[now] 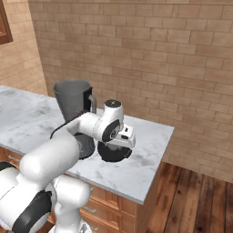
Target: Grab the lemon wedge and onion from the fridge, place them in the blender, close the lid, and turn on the blender to create a marinade.
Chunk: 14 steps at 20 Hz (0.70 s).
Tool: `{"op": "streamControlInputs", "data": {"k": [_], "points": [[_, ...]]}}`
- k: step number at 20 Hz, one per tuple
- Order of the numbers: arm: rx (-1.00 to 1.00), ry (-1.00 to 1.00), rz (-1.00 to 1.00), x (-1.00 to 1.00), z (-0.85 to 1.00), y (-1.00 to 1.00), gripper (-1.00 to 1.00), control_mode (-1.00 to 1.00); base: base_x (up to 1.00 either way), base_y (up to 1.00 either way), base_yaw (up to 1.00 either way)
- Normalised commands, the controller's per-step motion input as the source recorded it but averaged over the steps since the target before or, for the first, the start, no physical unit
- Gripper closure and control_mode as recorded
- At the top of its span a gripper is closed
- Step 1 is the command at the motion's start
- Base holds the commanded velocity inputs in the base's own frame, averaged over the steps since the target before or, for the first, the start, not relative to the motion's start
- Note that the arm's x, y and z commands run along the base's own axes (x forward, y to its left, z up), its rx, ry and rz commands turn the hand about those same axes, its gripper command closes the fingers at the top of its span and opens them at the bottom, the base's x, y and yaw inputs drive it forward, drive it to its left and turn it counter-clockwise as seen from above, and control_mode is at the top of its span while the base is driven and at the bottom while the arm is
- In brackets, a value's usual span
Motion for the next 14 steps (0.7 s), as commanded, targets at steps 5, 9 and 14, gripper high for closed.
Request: {"op": "streamControlInputs", "data": {"k": [5,9,14], "points": [[0.00,-0.19,-0.09,-0.17,1.00,0.00,1.00,-1.00,0.00,0.00,0.00],[0.00,-0.16,-0.08,-0.14,1.00,0.00,1.00,-1.00,0.00,0.00,0.00],[0.02,-0.03,-0.01,-0.07,1.00,0.00,1.00,-1.00,0.00,0.00,0.00]]}}
